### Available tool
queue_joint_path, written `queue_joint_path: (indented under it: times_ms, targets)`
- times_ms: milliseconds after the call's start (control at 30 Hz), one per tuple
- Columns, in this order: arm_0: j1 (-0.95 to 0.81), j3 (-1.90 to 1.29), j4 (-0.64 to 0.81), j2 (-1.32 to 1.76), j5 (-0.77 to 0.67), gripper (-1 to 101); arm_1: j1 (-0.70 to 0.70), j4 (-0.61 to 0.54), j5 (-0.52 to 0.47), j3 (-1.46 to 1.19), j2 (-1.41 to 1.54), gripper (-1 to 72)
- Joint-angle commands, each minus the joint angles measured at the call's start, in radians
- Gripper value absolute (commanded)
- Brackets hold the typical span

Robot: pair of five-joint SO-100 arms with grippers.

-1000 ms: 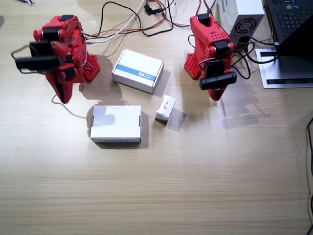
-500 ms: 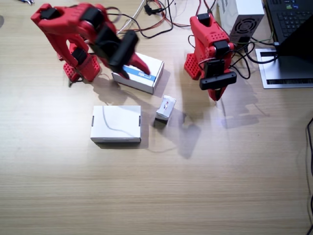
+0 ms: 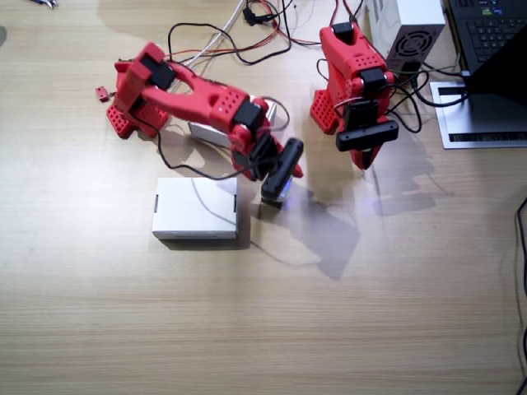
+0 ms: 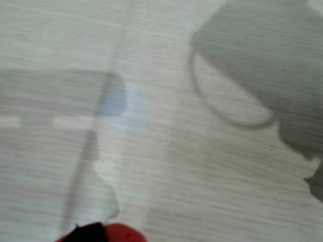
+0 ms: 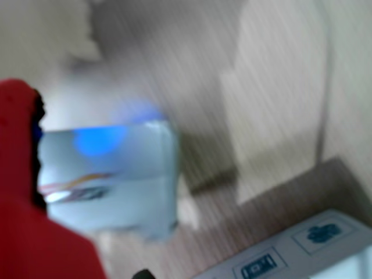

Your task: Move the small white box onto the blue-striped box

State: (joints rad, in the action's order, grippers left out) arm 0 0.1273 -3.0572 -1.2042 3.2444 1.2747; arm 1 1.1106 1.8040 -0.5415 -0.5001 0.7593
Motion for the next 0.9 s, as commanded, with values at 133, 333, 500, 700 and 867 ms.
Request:
queue_joint_path:
  times_ms: [133, 333, 500, 700, 867]
  targets:
    - [0.038, 0.018, -0.005, 0.025, 0.005, 0, 0.038, 0.066, -0.011, 0.115, -0.067, 51.4]
    - [0.038, 0.018, -0.006, 0.025, 0.005, 0, 0.066, 0.061, 0.038, -0.028, -0.107, 51.2]
    - [0.038, 0.018, -0.006, 0.025, 0.005, 0, 0.091, 0.061, 0.083, 0.057, -0.222, 44.0]
    - [0.038, 0.018, -0.006, 0.025, 0.005, 0, 0.067, 0.066, 0.138, 0.183, -0.330, 29.6]
    - [0.038, 0.018, -0.006, 0.025, 0.005, 0, 0.038, 0.067, 0.163, 0.164, -0.362, 24.1]
